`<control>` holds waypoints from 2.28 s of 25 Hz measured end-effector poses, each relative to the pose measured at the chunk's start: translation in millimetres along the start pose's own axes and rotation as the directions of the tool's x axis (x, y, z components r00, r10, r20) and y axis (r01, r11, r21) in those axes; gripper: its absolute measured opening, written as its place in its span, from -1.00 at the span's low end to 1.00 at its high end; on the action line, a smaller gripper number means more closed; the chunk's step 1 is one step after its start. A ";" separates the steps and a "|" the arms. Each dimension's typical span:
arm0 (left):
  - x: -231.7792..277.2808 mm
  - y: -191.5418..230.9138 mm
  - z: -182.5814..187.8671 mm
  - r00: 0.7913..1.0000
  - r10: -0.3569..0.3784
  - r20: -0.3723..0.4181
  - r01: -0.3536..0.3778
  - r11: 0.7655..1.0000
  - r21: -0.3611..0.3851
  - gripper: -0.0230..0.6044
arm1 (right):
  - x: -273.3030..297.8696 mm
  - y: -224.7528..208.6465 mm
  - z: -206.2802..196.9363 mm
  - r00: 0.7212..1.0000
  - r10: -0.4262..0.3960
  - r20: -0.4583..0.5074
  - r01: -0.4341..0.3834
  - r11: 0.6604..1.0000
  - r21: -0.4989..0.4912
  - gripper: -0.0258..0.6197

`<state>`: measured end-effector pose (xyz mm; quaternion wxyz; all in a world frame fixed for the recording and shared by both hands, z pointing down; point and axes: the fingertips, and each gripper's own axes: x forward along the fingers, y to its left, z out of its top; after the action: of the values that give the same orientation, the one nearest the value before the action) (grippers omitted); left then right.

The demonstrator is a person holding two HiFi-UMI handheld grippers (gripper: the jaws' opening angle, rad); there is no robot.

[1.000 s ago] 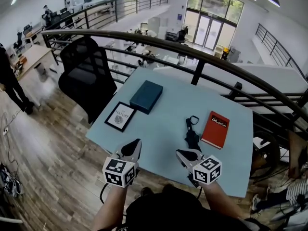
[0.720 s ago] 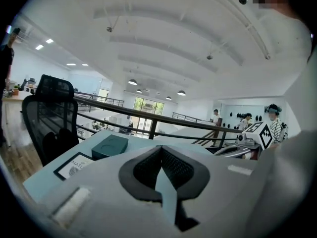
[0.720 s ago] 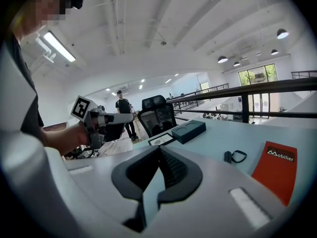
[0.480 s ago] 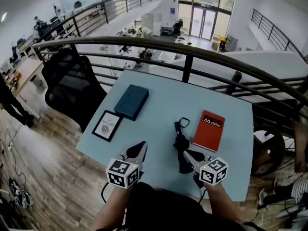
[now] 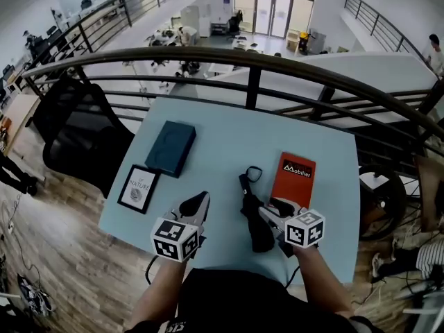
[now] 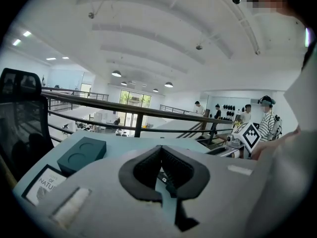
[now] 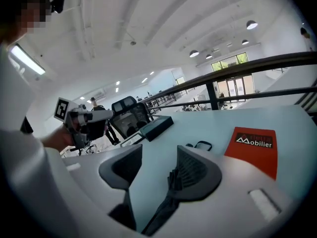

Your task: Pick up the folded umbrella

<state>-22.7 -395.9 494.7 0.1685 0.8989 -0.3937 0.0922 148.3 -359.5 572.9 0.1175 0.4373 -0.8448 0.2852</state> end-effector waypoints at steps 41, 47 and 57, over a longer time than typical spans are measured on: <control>41.2 29.7 -59.0 0.977 -0.182 -0.115 0.164 0.976 -0.146 -0.91 | 108.4 -55.4 -182.1 0.726 -0.310 -0.614 0.183 0.948 -0.262 0.14; 28.2 18.3 -57.8 0.981 -0.163 -0.106 0.146 0.977 -0.152 -0.91 | 93.0 -56.3 -168.0 0.754 -0.327 -0.570 0.235 0.944 -0.231 -0.02; -9.0 -3.1 -50.7 0.994 -0.066 -0.086 0.054 0.989 -0.139 -0.91 | 64.9 -53.8 -151.8 0.866 -0.205 -0.455 0.225 0.974 -0.010 -0.08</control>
<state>-28.1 -368.8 538.2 0.2501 0.8917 -0.3637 0.1004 145.7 -338.8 745.2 0.3329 0.4525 -0.7336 0.3825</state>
